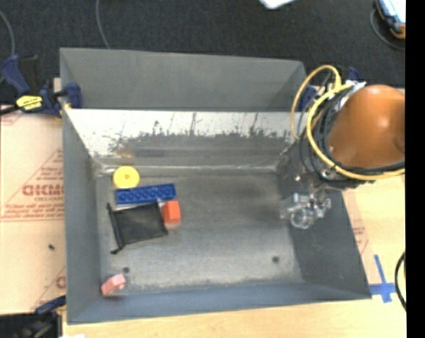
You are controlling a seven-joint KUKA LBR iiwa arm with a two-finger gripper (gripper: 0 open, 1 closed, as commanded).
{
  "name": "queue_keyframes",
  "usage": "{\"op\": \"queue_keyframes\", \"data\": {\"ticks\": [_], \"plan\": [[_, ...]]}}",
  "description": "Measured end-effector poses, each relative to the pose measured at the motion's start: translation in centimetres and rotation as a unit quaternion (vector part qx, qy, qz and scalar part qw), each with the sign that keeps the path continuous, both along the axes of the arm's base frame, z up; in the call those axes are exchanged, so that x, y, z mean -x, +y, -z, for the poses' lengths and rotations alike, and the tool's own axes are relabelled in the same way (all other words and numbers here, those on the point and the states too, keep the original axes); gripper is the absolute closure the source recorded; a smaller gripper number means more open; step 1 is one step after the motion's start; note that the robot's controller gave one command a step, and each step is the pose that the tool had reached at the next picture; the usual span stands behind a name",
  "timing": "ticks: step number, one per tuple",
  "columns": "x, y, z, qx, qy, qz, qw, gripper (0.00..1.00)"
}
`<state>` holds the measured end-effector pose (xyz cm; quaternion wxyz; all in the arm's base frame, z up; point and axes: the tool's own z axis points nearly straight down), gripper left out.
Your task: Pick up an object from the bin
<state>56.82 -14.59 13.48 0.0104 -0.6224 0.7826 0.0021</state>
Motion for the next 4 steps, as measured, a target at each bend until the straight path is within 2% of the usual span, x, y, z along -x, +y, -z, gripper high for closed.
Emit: {"op": "queue_keyframes", "data": {"ticks": [4], "plan": [[0.0,0.0,-4.3,0.0,-0.0008,0.002,1.0,1.0]]}}
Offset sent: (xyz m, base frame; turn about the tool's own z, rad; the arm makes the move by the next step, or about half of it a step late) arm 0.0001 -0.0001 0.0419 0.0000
